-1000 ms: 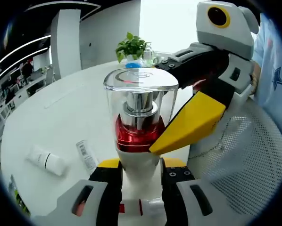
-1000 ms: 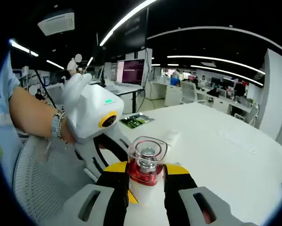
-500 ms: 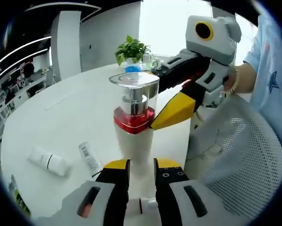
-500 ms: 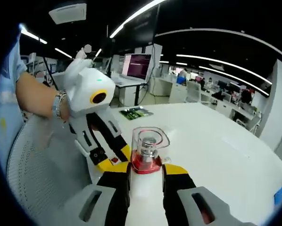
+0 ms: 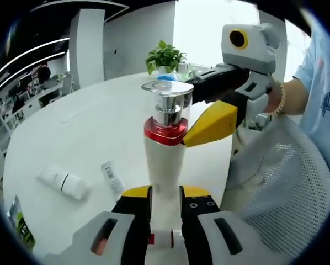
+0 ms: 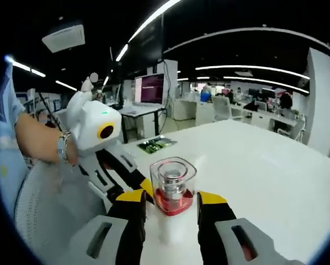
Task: Arrange the skincare products in the storage area until every visible bottle or jar stands upright without overlapping.
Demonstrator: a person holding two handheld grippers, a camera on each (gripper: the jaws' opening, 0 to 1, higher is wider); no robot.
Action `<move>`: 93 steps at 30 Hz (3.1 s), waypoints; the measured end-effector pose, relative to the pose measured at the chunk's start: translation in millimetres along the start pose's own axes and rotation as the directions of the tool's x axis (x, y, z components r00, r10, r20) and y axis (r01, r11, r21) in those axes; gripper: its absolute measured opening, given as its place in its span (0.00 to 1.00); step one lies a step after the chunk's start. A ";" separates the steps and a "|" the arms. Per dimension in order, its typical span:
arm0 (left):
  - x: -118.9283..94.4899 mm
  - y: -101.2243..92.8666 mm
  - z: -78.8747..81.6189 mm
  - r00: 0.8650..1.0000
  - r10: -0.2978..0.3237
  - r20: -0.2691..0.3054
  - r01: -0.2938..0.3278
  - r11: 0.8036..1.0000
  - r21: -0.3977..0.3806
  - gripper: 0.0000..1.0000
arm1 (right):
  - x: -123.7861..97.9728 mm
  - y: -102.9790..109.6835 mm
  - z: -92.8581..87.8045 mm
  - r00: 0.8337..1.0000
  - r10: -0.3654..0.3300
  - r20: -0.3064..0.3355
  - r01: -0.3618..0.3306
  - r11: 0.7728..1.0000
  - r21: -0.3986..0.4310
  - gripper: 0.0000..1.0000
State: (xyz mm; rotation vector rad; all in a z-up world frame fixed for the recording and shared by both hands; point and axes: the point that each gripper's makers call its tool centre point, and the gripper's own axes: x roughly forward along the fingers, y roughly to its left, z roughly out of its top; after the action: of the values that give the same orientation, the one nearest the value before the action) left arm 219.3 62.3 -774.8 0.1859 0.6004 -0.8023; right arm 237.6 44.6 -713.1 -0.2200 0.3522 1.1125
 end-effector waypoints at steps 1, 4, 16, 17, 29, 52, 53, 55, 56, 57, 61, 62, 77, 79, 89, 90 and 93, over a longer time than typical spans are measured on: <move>-0.4 1.7 -0.3 1.000 0.008 -0.001 -0.008 1.000 -0.004 0.16 | 1.9 -1.8 -0.4 1.000 -0.016 -0.010 0.016 1.000 -0.020 0.31; -2.8 11.7 -0.7 0.999 0.052 -0.005 -0.052 0.998 -0.031 0.17 | 4.2 -3.2 -3.7 1.000 -0.019 -0.023 0.017 0.998 -0.052 0.25; -7.9 35.2 -8.7 0.987 0.159 -0.038 -0.161 0.983 -0.083 0.19 | 14.6 -24.3 -2.7 1.000 -0.002 -0.029 -0.002 0.989 -0.147 0.20; -8.1 36.3 -10.2 0.986 0.163 -0.044 -0.167 0.983 -0.083 0.20 | 15.4 -26.0 -3.7 0.999 0.011 -0.035 -0.014 0.994 -0.107 0.19; -5.8 36.3 -17.8 0.983 0.166 -0.080 -0.172 0.982 -0.074 0.21 | 16.3 -34.6 0.2 0.999 0.028 -0.027 -0.032 0.985 -0.170 0.21; 11.6 41.4 -39.3 0.965 0.200 -0.168 -0.219 0.970 -0.103 0.22 | 12.8 -58.9 -1.8 0.999 -0.048 -0.019 0.045 0.991 -0.124 0.18; 13.7 41.6 -42.0 0.964 0.199 -0.178 -0.222 0.967 -0.125 0.22 | 11.8 -60.3 -3.1 0.998 -0.057 -0.026 0.054 0.991 -0.124 0.18; 16.3 42.9 -46.5 0.959 0.205 -0.194 -0.235 0.962 -0.142 0.21 | 8.4 -61.1 -5.5 0.997 -0.074 -0.026 0.070 0.991 -0.118 0.16; 17.7 43.1 -47.8 0.958 0.206 -0.199 -0.236 0.961 -0.141 0.21 | 5.1 -58.8 -7.2 0.997 -0.073 -0.021 0.071 0.992 -0.106 0.15; 18.4 42.9 -47.6 0.958 0.211 -0.194 -0.241 0.960 -0.145 0.21 | 3.5 -57.2 -8.6 0.997 -0.071 -0.021 0.069 0.993 -0.095 0.15; 20.9 41.4 -54.2 0.948 0.223 -0.225 -0.255 0.959 -0.125 0.20 | -4.5 -51.1 -17.2 0.997 -0.076 -0.032 0.073 0.993 -0.092 0.14; 22.1 40.5 -55.7 0.947 0.223 -0.232 -0.256 0.959 -0.123 0.19 | -6.3 -49.0 -19.0 0.996 -0.076 -0.035 0.073 0.993 -0.088 0.14; -10.3 70.1 -37.7 0.919 0.346 -0.188 -0.380 0.904 -0.196 0.13 | -6.2 -26.3 -34.6 0.995 -0.046 -0.085 0.036 0.993 -0.112 0.12; -19.1 72.1 -32.7 0.920 0.345 -0.183 -0.379 0.904 -0.200 0.13 | -5.9 -23.2 -33.5 0.995 -0.041 -0.087 0.029 0.991 -0.131 0.12; -45.4 44.5 -23.8 0.957 0.191 -0.219 -0.225 0.963 -0.147 0.13 | 0.9 11.3 -26.8 0.989 0.045 -0.137 -0.092 0.932 -0.351 0.20; -48.2 38.3 -23.1 0.955 0.180 -0.235 -0.209 0.973 -0.103 0.13 | 1.7 16.1 -26.0 0.988 0.057 -0.147 -0.110 0.917 -0.383 0.21; -56.1 23.3 -22.5 0.949 0.154 -0.273 -0.166 0.986 -0.022 0.13 | 3.6 23.2 -23.3 0.986 0.064 -0.156 -0.128 0.886 -0.446 0.23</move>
State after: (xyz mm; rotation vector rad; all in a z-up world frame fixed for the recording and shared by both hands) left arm 196.0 121.5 -762.8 0.3028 0.8502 -0.6089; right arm 214.2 49.5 -735.9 -0.7057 0.2191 1.2727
